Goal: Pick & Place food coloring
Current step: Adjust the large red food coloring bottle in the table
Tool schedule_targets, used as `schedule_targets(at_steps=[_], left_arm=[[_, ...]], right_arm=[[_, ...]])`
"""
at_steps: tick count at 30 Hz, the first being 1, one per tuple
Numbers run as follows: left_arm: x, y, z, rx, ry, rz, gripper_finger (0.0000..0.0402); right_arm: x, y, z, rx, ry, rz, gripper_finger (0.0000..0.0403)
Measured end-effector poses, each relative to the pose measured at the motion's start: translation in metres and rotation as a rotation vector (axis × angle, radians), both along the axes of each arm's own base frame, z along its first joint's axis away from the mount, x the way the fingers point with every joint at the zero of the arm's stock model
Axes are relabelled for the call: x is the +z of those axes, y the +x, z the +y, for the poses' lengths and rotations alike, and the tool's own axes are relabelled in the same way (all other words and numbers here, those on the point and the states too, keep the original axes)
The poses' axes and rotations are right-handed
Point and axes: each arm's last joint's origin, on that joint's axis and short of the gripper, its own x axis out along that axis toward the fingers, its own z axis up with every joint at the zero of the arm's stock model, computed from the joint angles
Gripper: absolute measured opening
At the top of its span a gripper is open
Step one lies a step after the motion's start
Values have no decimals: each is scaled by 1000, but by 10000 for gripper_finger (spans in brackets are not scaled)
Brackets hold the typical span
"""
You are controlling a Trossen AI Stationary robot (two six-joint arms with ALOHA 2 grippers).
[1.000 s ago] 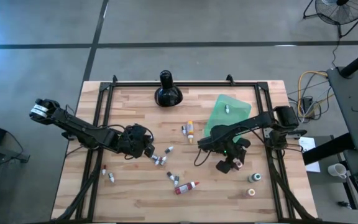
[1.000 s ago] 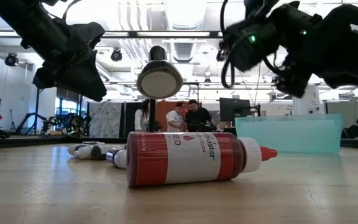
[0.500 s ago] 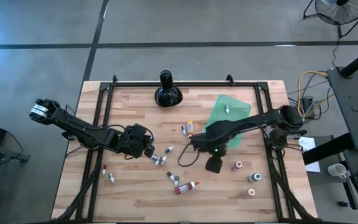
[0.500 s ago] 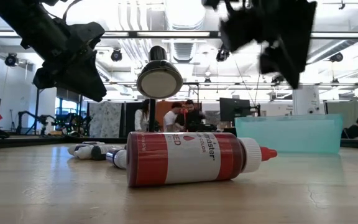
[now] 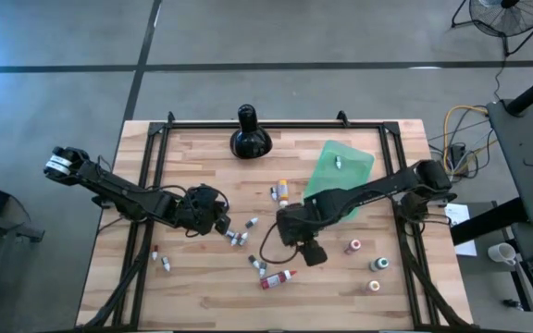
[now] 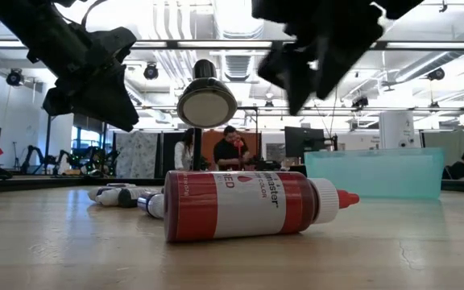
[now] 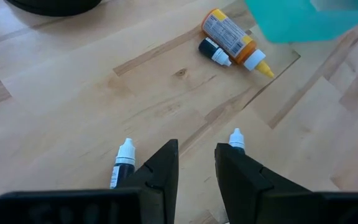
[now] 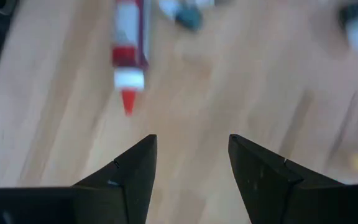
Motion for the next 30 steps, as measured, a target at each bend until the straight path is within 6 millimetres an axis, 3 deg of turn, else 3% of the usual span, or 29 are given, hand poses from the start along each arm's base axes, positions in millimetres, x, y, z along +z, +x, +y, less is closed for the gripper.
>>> schedule_targets(at_steps=[5, 16, 21, 26, 30], left_arm=[[0, 0, -1, -9, -15, -2, 80], [0, 1, -2, -35, -42, 0, 80], [0, 1, -2, -37, -41, -1, 80], [0, 1, -2, -37, -40, -1, 80], [0, 1, -2, -38, -39, 0, 80]], right_arm=[[-15, 15, 14, 144, 65, -139, 194], [-59, 17, 50, 58, 116, 17, 194], [-64, 19, 57, 32, 127, 11, 194], [-66, 20, 57, -59, -2, -40, 194], [-66, 20, 59, -92, -8, -52, 194]])
